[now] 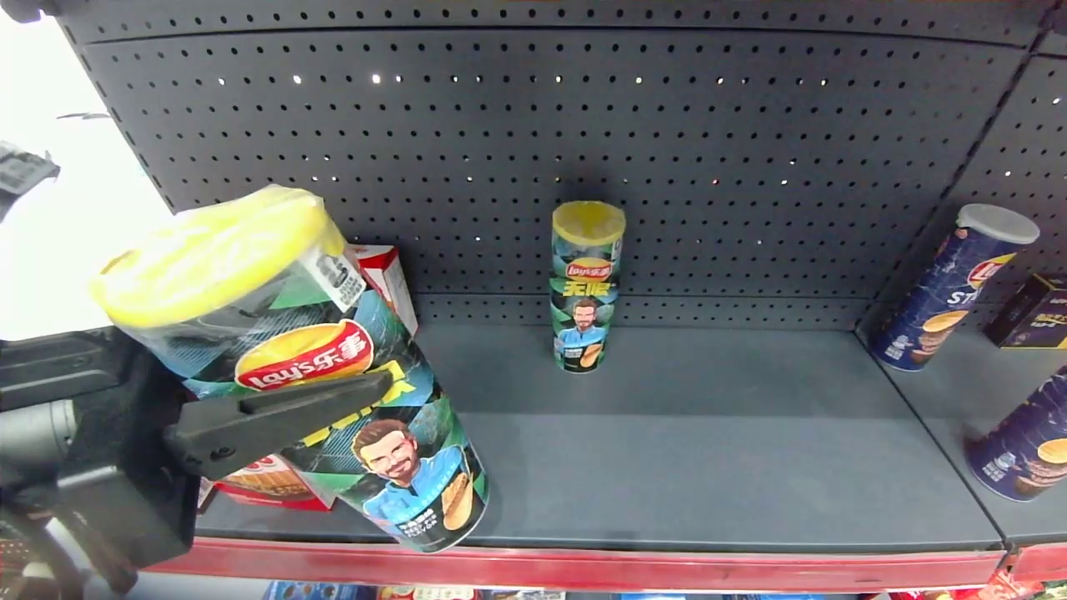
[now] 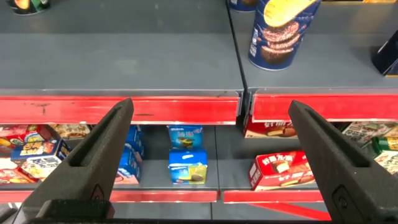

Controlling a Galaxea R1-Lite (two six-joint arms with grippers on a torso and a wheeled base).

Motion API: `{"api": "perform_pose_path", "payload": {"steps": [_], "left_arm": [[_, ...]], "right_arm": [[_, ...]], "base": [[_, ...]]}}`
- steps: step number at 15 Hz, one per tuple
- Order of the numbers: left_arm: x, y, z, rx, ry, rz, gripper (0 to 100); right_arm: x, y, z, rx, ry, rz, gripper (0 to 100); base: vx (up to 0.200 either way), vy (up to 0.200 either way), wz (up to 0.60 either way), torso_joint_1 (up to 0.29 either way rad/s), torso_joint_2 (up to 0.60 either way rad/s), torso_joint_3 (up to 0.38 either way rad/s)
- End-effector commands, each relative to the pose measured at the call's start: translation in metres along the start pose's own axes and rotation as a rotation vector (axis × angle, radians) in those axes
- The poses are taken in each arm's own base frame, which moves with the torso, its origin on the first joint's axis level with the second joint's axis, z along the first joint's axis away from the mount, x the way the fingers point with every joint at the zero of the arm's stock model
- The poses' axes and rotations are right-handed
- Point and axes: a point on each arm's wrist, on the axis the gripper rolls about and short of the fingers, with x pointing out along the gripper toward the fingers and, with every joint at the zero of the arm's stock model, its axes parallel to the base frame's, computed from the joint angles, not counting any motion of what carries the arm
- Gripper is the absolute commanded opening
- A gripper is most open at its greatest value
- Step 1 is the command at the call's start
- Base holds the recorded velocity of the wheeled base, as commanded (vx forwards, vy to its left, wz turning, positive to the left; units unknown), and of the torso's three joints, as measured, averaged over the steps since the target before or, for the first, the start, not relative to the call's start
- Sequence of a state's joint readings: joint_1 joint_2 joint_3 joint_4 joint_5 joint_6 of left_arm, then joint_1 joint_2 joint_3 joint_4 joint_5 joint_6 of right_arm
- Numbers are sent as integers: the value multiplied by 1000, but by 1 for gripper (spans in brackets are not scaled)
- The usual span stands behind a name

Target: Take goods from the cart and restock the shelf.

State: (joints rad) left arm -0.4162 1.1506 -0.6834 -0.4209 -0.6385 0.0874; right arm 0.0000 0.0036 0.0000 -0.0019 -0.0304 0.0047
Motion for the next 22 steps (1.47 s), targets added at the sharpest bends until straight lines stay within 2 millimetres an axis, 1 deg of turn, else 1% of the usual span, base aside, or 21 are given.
{"api": "perform_pose_path", "payload": {"steps": [1, 9, 13, 14, 15, 16, 17, 18, 19, 20, 21, 22], "left_arm": [[-1, 0, 0, 1, -1, 1, 0], [-1, -1, 1, 5, -7, -2, 0], [3, 2, -6, -3, 4, -50, 0], [5, 2, -7, -1, 0, -52, 0], [6, 5, -2, 13, -22, -37, 0], [6, 5, -2, 6, -21, -33, 0], [5, 6, -2, -7, -22, -21, 0], [6, 7, -4, -18, -19, -16, 0], [8, 8, -7, -24, -11, -18, 0], [9, 9, -8, -27, -7, -19, 0], [12, 11, -10, -37, 5, -20, 0], [14, 12, -12, -41, 10, -21, 0]], "right_arm": [[0, 0, 0, 0, -2, 0, 100], [0, 0, 0, 0, 0, 0, 100], [0, 0, 0, -8, -2, 0, 100], [-1, 0, 5, -3, -17, 24, 100], [2, 2, 69, 75, -20, 189, 100], [19, 4, 98, 87, 51, 268, 100], [20, 5, 105, 76, 49, 283, 100], [24, 6, 104, 32, 75, 340, 100], [38, 10, 108, -37, 121, 397, 100], [45, 11, 111, -57, 132, 403, 100], [74, 18, 127, -127, 124, 423, 100], [90, 23, 129, -143, 136, 454, 100]], "base": [[0, 0, 0, 0, 0, 0], [0, 0, 0, 0, 0, 0], [0, 0, 0, 0, 0, 0], [0, 0, 0, 0, 0, 0], [0, 0, 0, 0, 0, 0], [0, 0, 0, 0, 0, 0], [0, 0, 0, 0, 0, 0], [0, 0, 0, 0, 0, 0], [0, 0, 0, 0, 0, 0], [0, 0, 0, 0, 0, 0], [0, 0, 0, 0, 0, 0], [0, 0, 0, 0, 0, 0]]}}
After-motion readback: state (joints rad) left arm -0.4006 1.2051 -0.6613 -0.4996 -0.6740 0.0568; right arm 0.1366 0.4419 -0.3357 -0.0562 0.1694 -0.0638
